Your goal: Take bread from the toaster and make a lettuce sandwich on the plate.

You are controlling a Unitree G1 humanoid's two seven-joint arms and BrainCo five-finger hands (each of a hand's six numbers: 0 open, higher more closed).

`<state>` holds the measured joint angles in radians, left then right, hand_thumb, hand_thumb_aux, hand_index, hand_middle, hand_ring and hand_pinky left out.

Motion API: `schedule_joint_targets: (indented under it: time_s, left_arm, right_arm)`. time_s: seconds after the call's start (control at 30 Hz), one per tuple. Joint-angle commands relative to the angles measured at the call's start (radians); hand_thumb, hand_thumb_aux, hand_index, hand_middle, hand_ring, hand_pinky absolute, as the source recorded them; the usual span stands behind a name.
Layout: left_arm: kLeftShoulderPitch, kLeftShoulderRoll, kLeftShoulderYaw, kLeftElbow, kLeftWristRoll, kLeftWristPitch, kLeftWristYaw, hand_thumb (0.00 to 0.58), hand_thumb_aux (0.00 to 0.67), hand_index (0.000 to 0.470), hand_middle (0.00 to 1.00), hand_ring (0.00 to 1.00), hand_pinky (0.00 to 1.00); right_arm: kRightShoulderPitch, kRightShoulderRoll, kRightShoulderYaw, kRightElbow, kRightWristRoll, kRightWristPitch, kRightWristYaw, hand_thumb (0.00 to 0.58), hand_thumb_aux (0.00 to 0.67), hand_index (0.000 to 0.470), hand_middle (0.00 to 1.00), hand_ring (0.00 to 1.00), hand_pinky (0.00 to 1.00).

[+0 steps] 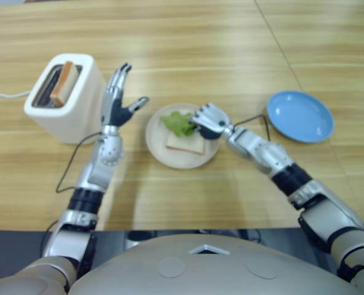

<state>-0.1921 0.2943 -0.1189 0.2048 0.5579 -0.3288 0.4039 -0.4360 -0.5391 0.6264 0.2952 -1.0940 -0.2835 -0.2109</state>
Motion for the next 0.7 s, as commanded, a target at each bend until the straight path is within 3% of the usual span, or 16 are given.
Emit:
schedule_joint_targets:
  time_s: [0.03,0.3,0.33,0.37,0.4,0.43,0.47,0.7]
  left_arm:
    - [0.008,-0.004,-0.002,0.017,0.004,0.008,-0.003,0.000,0.000,0.000,0.00,0.00,0.00]
    - [0.009,0.002,0.001,0.021,0.002,0.005,-0.004,0.000,0.000,0.000,0.00,0.00,0.00]
    - [0.010,0.003,0.001,0.021,0.003,0.006,-0.004,0.000,0.000,0.000,0.00,0.00,0.00]
    - [0.010,0.004,0.001,0.020,0.003,0.006,-0.005,0.000,0.000,0.000,0.00,0.00,0.00]
    - [0.011,0.004,0.002,0.020,0.003,0.007,-0.005,0.000,0.000,0.000,0.00,0.00,0.00]
    - [0.011,0.004,0.001,0.020,0.004,0.007,-0.005,0.000,0.000,0.000,0.00,0.00,0.00]
    - [0.011,0.004,0.001,0.019,0.004,0.008,-0.005,0.000,0.000,0.000,0.00,0.00,0.00]
    - [0.014,0.011,0.006,0.011,0.006,0.010,-0.008,0.000,0.000,0.000,0.00,0.00,0.00]
  right_arm:
    - [0.006,-0.014,-0.016,-0.062,0.000,-0.002,0.039,0.580,0.670,0.460,1.00,1.00,1.00]
    - [0.038,-0.021,-0.039,-0.160,0.000,0.015,0.086,0.580,0.670,0.460,1.00,1.00,1.00]
    - [0.043,-0.022,-0.040,-0.167,-0.002,0.016,0.096,0.577,0.620,0.426,0.91,0.91,0.91]
    - [0.051,-0.021,-0.044,-0.173,-0.003,0.026,0.111,0.485,0.399,0.274,0.13,0.13,0.13]
    - [0.057,-0.021,-0.047,-0.178,-0.004,0.033,0.122,0.485,0.399,0.274,0.13,0.13,0.13]
    - [0.063,-0.024,-0.048,-0.179,-0.005,0.044,0.147,0.258,0.171,0.117,0.00,0.00,0.00]
    - [0.067,-0.029,-0.049,-0.179,-0.007,0.053,0.172,0.000,0.000,0.000,0.00,0.00,0.00]
    - [0.095,-0.084,-0.078,-0.208,-0.004,0.102,0.304,0.000,0.000,0.000,0.00,0.00,0.00]
